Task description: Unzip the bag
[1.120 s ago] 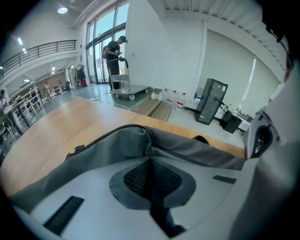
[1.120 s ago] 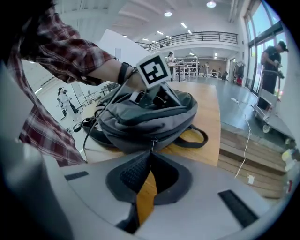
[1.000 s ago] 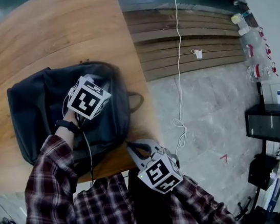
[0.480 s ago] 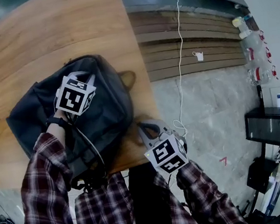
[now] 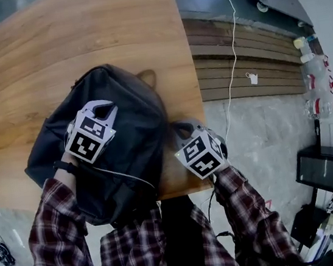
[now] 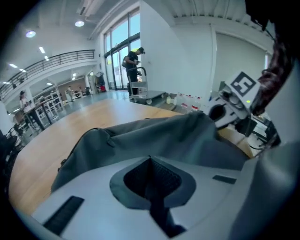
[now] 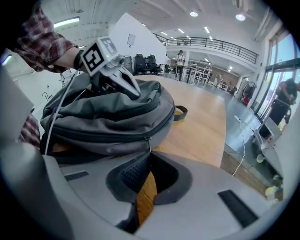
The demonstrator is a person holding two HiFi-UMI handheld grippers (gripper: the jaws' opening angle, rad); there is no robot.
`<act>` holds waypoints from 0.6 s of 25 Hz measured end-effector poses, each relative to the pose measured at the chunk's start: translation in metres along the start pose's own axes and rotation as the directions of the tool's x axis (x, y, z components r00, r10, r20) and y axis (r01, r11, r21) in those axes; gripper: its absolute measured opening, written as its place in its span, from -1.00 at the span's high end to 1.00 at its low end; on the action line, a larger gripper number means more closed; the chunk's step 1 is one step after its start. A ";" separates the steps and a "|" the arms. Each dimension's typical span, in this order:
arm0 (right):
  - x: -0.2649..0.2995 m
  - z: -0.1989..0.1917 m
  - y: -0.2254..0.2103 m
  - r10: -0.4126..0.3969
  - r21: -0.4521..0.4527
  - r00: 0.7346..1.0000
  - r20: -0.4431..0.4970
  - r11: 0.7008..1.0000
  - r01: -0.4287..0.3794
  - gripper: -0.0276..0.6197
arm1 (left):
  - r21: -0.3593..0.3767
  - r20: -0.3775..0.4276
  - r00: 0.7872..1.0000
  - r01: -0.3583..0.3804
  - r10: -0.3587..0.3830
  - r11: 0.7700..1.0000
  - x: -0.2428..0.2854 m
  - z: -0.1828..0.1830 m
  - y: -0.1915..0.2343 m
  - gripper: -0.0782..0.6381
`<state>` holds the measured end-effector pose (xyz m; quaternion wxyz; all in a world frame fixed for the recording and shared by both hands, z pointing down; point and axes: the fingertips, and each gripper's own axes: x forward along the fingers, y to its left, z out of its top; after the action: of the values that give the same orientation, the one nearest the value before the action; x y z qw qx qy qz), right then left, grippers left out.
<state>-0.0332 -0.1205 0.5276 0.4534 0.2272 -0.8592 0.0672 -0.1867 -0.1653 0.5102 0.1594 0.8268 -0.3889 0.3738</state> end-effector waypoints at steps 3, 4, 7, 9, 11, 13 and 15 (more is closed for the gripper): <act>0.012 0.006 -0.005 -0.012 0.009 1.000 -0.008 1.000 0.012 0.87 | 0.068 -0.031 0.992 0.122 -0.120 0.990 -0.023 -0.005 -0.035 0.76; 0.016 0.009 -0.008 -0.020 0.007 1.000 -0.010 1.000 0.020 0.87 | 0.083 -0.039 0.987 0.159 -0.156 0.984 -0.030 -0.007 -0.047 0.76; 0.025 0.021 -0.019 -0.040 -0.005 0.999 -0.015 0.999 0.040 0.87 | 0.110 -0.054 0.977 0.212 -0.207 0.971 -0.039 -0.008 -0.074 0.76; 0.029 0.027 -0.026 -0.049 -0.014 0.999 -0.019 0.999 0.049 0.87 | 0.109 -0.045 0.982 0.187 -0.184 0.976 -0.037 -0.005 -0.077 0.76; 0.029 0.031 -0.030 -0.049 -0.010 0.999 -0.018 0.999 0.049 0.87 | 0.085 -0.048 0.985 0.172 -0.168 0.981 -0.030 -0.006 -0.075 0.76; 0.026 0.032 -0.025 -0.040 0.012 0.999 -0.012 0.999 0.040 0.88 | 0.065 -0.068 0.984 0.171 -0.167 0.983 -0.020 -0.010 -0.073 0.76; 0.020 0.029 -0.018 -0.031 0.054 1.000 -0.001 0.998 0.031 0.88 | 0.057 -0.068 0.985 0.160 -0.156 0.985 -0.013 -0.010 -0.072 0.76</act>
<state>-0.0569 -0.1527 0.5254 0.4481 0.2525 -0.8535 0.0833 -0.1425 -0.1063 0.5095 0.1749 0.8473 -0.3050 0.3981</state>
